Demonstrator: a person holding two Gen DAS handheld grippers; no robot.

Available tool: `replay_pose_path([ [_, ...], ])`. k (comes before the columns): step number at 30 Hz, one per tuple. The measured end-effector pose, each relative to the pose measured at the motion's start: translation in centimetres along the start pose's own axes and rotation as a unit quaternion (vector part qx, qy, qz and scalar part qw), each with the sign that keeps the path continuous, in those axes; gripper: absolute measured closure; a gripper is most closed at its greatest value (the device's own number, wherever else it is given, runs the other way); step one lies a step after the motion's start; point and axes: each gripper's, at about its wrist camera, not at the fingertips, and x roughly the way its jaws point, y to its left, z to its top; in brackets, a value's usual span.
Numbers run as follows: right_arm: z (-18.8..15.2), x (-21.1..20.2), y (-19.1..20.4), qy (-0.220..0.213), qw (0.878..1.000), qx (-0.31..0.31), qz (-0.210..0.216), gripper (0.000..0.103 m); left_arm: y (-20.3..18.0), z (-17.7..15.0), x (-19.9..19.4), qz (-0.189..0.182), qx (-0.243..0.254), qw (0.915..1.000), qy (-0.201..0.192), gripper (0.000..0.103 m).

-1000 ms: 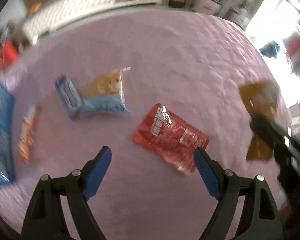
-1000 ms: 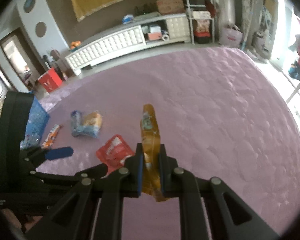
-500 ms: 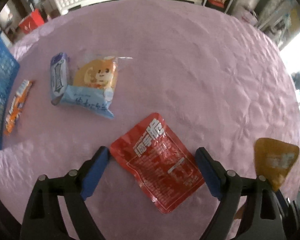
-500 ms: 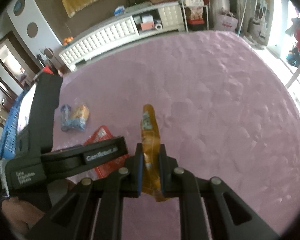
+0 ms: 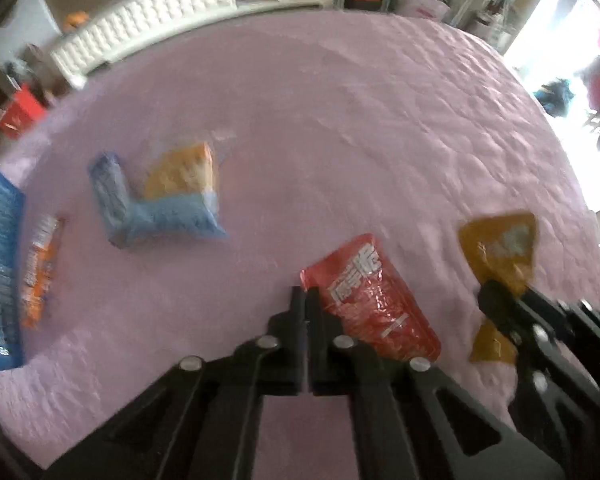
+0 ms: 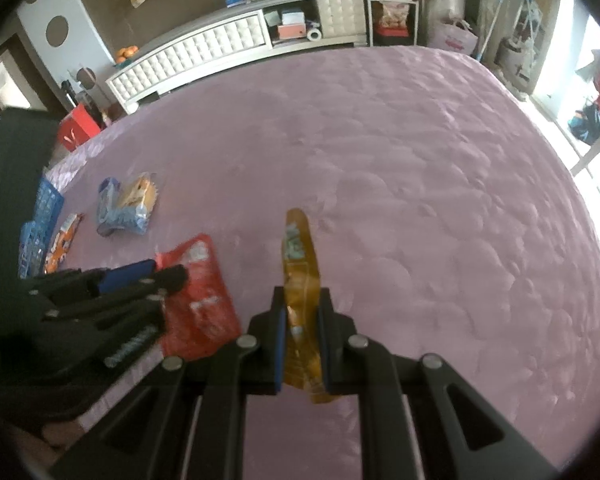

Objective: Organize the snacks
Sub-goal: 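Grasp the red pack with the left tool while the right tool holds the yellow pack, then carry both packs over the basket and lower the red pack into it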

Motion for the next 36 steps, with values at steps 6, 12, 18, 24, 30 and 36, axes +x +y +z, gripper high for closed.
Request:
replay_pose_path([
  [6,0.2,0.4,0.7,0.009,1.0,-0.001,0.016,0.086,1.5,-1.8,-0.9,-0.037,0.023,0.9989,-0.02,0.103],
  [12,0.1,-1.6,2.4,-0.009,0.999,-0.01,0.03,0.086,2.7,-2.9,-4.1,-0.067,0.046,0.9949,-0.06,0.103],
  [18,-0.3,-3.7,3.8,-0.021,0.999,-0.021,0.022,0.086,3.8,-3.7,-6.6,-0.082,0.062,0.9903,-0.093,0.103],
  [24,-0.5,-6.3,6.0,-0.04,0.998,-0.04,0.024,0.086,5.8,-5.4,-10.9,-0.093,0.082,0.9817,-0.144,0.103],
  [30,-0.3,-7.8,9.5,-0.051,0.997,-0.053,0.04,0.086,9.1,-6.6,-15.2,-0.092,0.081,0.9745,-0.188,0.103],
  [36,0.1,-9.8,15.3,-0.073,0.992,-0.09,0.053,0.086,13.8,-7.5,-19.8,-0.078,0.06,0.9676,-0.232,0.103],
])
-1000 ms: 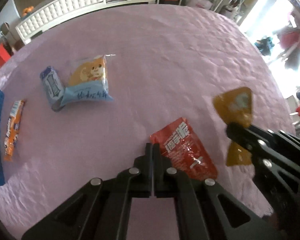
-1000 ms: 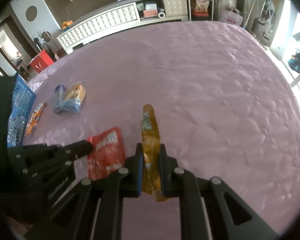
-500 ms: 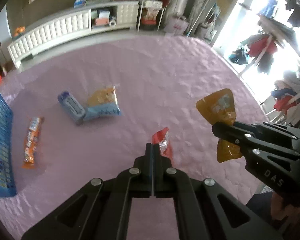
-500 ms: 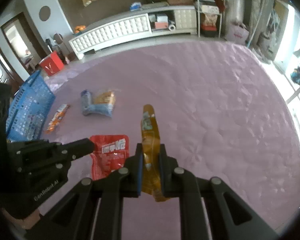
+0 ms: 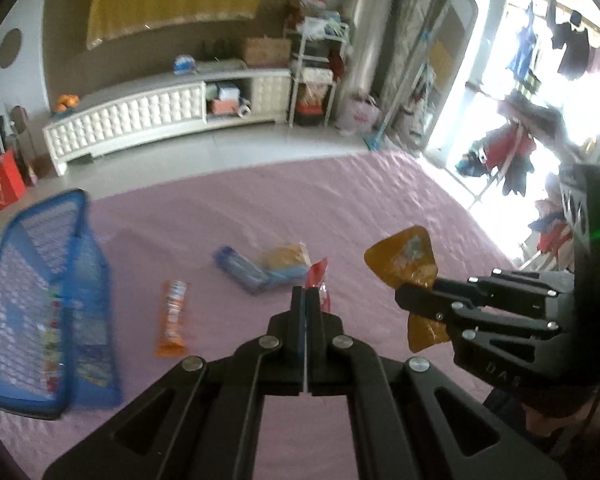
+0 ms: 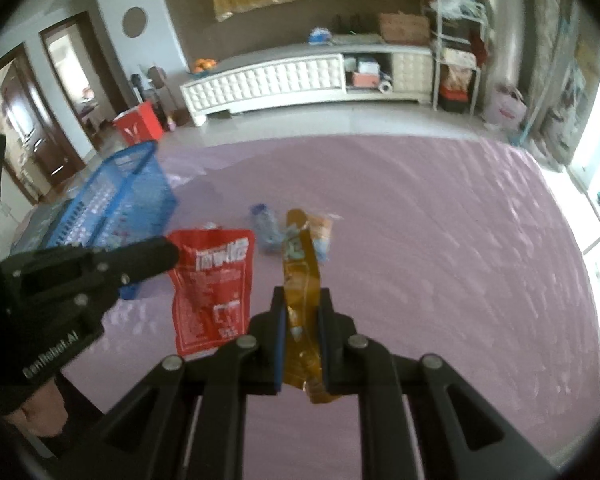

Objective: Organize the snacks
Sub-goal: 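Carry both packs over the basket and lower the red pack into it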

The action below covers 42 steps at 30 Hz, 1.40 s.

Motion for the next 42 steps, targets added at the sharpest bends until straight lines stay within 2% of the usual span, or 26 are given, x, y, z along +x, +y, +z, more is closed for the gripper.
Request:
replay_pose_path([
  [9,3.2,-0.3,8.4,-0.03,0.997,-0.048,0.05,0.086,6.7,0.5,-7.8,0.038,-0.011,0.9979,-0.052,0.103],
  [14,5.0,0.7,13.6,-0.039,0.993,-0.079,0.078,0.086,10.0,0.8,-10.4,0.074,-0.019,0.9951,-0.063,0.103],
  [20,6.4,2.2,17.5,-0.037,0.989,-0.106,0.095,0.086,14.2,0.7,-12.2,0.091,-0.04,0.9927,-0.069,0.103],
  [28,7.5,6.0,20.2,-0.009,0.988,-0.11,0.106,0.086,18.7,0.1,-11.3,0.107,-0.064,0.9908,-0.051,0.103],
  [36,6.9,8.7,20.9,0.022,0.988,-0.108,0.104,0.086,22.5,-1.3,-7.2,0.113,-0.085,0.9899,-0.01,0.103],
  [42,6.9,9.5,21.8,0.033,0.987,-0.123,0.098,0.086,24.1,-2.6,-4.6,0.12,-0.089,0.9884,0.025,0.103],
])
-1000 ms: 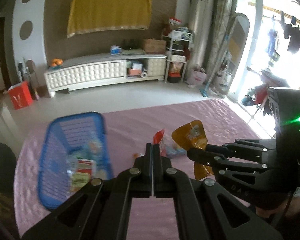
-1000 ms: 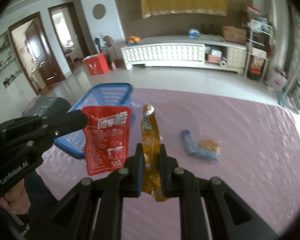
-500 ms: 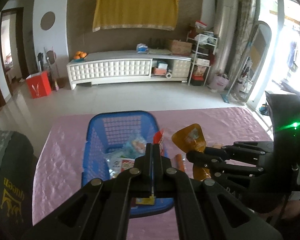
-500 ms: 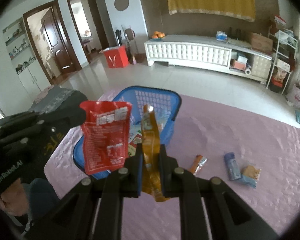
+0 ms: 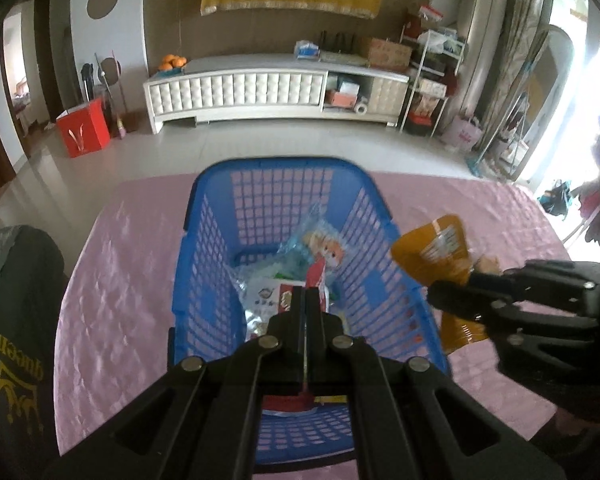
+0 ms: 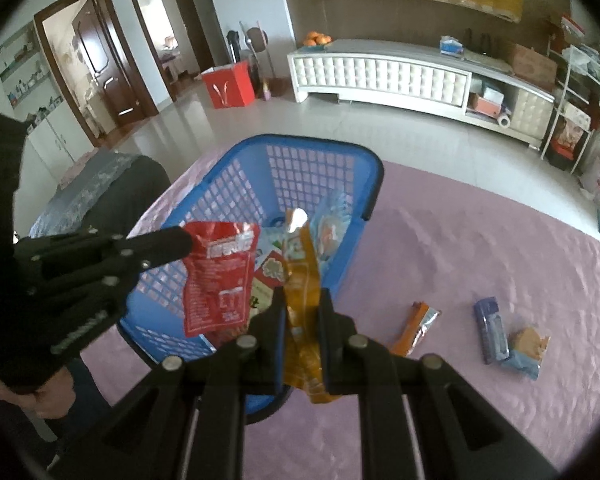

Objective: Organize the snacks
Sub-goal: 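Carry both packs over the basket and lower the red pack into it, then open the left tool to drop the red pack while the right tool releases the yellow-orange pack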

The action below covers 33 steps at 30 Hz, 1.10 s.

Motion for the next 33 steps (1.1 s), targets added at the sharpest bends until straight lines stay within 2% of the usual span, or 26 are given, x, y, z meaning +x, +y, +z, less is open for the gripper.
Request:
replay_pose_path([
  [3,0.0,0.1,0.3,0.002,1.0,-0.005,-0.003,0.086,0.1,0.0,0.5,0.015,0.005,0.9999,0.004,0.102],
  [4,0.0,0.1,0.4,0.003,1.0,-0.006,-0.003,0.086,0.3,0.0,0.6,0.021,0.003,0.9998,0.004,0.098],
  [6,0.0,0.1,0.5,0.004,1.0,-0.007,-0.004,0.086,0.9,0.0,0.8,0.033,-0.003,0.9994,0.009,0.064],
  [7,0.0,0.0,0.5,0.004,1.0,-0.007,-0.005,0.086,1.2,0.1,0.7,0.035,-0.008,0.9993,0.01,0.059],
  [11,0.0,-0.5,0.6,0.001,1.0,-0.008,-0.006,0.086,1.9,0.0,-0.2,0.03,-0.019,0.9993,0.013,0.058],
  [20,0.4,-2.3,2.0,-0.014,1.0,-0.02,-0.004,0.086,2.3,0.2,-4.0,0.036,-0.026,0.9989,-0.013,0.057],
  [23,0.6,-2.7,2.8,-0.019,0.999,-0.027,-0.001,0.086,2.3,-0.1,-5.3,0.037,-0.026,0.9987,-0.022,0.053],
  [24,0.6,-2.7,3.0,-0.019,0.999,-0.029,0.0,0.086,2.4,-0.2,-5.6,0.038,-0.027,0.9986,-0.025,0.049],
  [33,0.6,-1.4,5.0,-0.007,0.999,-0.043,0.006,0.086,3.9,-1.8,-6.4,0.044,-0.035,0.9982,-0.02,0.049],
])
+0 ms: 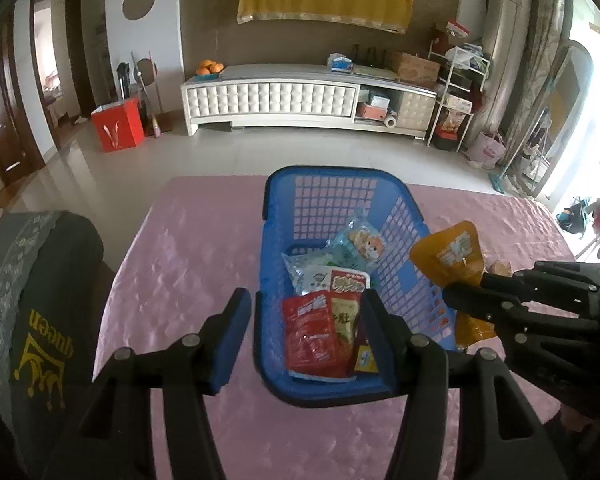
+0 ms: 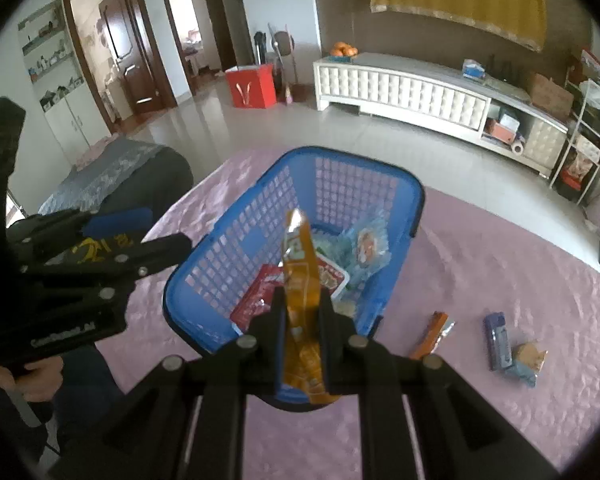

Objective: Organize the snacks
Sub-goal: 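Open the left tool to drop the red pack while the right tool releases the yellow-orange pack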

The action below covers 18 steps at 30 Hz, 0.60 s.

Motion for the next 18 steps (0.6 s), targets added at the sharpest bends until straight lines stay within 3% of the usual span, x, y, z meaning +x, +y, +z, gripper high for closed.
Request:
replay_pose_path([
  [18,-0.3,4.5,1.3,0.039,0.998,-0.024,-0.035,0.084,2.9,-2.0,2.4,-0.018,-0.036,0.9987,0.03,0.049],
])
